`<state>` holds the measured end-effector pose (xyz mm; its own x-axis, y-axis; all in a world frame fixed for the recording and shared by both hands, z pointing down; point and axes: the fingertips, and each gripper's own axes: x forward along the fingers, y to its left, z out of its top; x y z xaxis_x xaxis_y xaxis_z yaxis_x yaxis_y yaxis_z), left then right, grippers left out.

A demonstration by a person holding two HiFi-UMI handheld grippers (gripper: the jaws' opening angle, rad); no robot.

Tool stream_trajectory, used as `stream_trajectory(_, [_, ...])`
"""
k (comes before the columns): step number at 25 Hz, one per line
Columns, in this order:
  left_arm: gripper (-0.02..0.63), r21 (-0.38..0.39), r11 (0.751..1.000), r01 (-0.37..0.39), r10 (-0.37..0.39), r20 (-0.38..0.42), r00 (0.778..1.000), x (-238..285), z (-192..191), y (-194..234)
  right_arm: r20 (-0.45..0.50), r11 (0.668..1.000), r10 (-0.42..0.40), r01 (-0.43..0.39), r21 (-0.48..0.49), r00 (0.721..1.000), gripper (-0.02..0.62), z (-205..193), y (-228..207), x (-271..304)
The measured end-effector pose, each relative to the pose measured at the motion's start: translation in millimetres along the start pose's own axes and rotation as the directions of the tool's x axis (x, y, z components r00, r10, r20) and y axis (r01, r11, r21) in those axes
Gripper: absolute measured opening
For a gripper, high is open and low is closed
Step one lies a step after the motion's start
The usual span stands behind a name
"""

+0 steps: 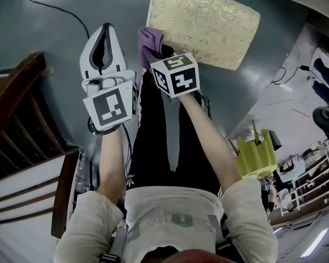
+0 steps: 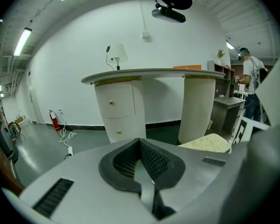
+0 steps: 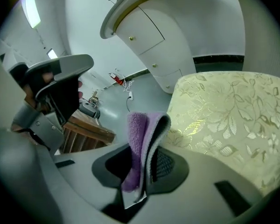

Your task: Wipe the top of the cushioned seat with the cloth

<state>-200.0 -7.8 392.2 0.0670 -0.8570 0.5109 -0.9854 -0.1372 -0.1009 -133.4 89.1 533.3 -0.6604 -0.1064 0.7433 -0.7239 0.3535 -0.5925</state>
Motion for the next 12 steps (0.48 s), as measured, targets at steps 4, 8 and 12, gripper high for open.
stream_trajectory(4, [0.006, -0.006, 1.000, 0.000, 0.000, 0.006, 1.000, -1.8, 3.8, 4.1, -0.023, 0.998, -0.064, 0.064, -0.014, 0.998, 0.091, -3.8, -8.9, 11.9])
stream_trajectory(8, [0.006, 0.006, 1.000, 0.005, -0.005, 0.003, 1.000, -1.4, 5.0, 3.1, -0.026, 0.996, -0.086, 0.086, -0.015, 0.996, 0.091, -0.9, -9.1, 15.3])
stream_trajectory(12, [0.006, 0.000, 1.000, 0.010, -0.010, 0.009, 1.000, 1.4, 16.6, -4.2, -0.026, 0.996, -0.084, 0.085, 0.006, 0.996, 0.092, 5.1, -12.7, 9.0])
